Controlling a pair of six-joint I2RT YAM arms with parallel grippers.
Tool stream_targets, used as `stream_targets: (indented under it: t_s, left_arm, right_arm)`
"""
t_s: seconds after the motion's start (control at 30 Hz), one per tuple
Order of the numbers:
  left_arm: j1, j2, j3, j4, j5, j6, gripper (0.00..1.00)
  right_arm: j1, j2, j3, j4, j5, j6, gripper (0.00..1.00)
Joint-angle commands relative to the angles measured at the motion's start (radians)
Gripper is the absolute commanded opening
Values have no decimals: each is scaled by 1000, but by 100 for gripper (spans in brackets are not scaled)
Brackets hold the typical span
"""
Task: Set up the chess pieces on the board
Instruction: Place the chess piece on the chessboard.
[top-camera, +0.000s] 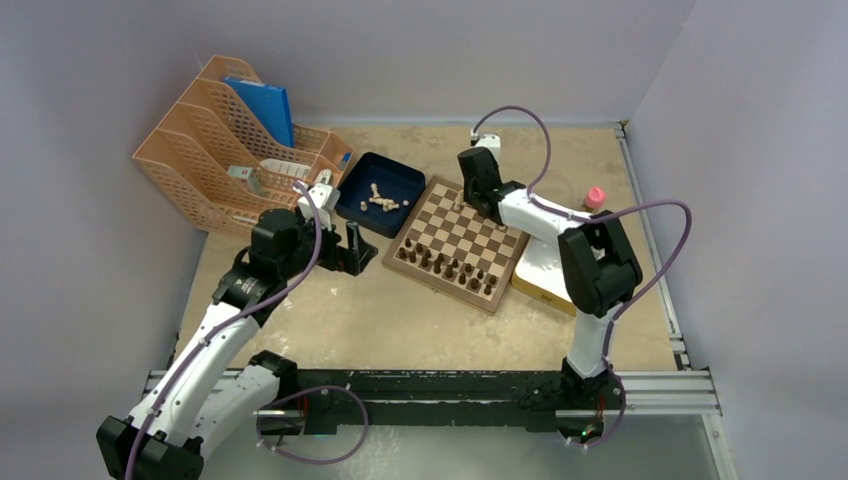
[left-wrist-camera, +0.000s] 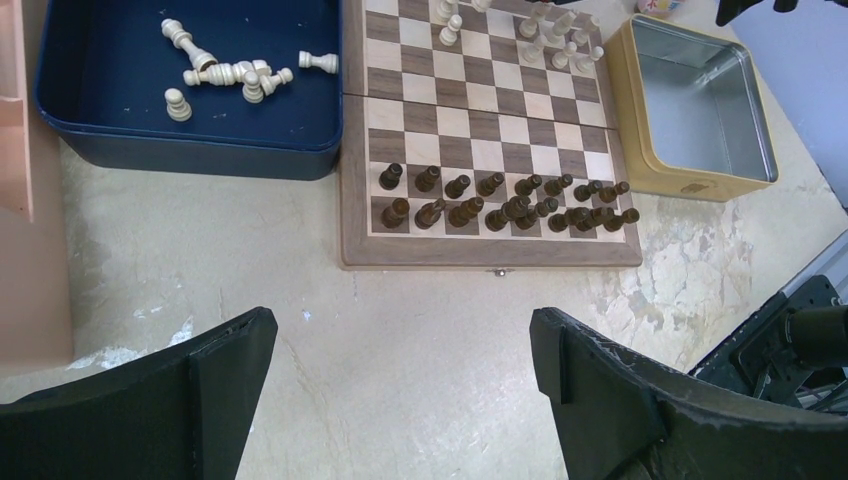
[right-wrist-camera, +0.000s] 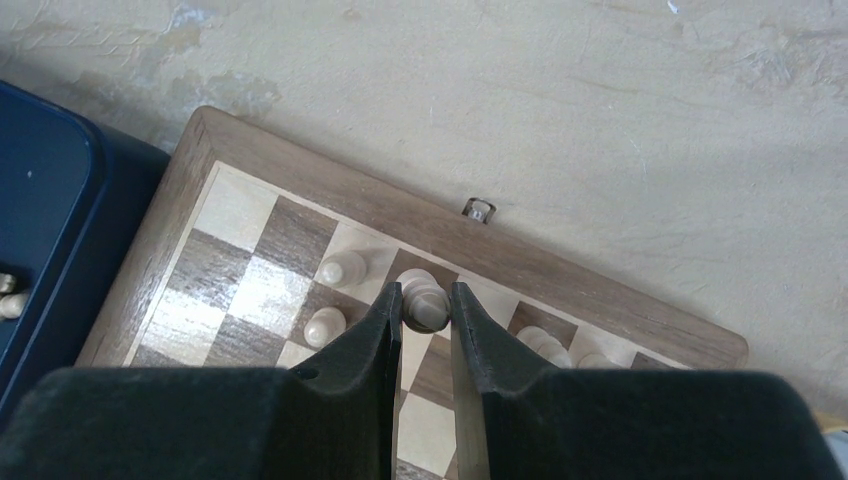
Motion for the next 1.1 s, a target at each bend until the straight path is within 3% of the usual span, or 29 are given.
stream_targets:
  t_s: [0.0, 1.07]
  left_arm:
    - [-4, -11, -2, 29, -5, 17, 100]
    - [-4, -5, 3, 27, 4, 22, 100]
  right_arm:
    - [4, 17, 5, 52, 51, -17, 19]
    - [6, 38, 44, -23, 10, -19, 25]
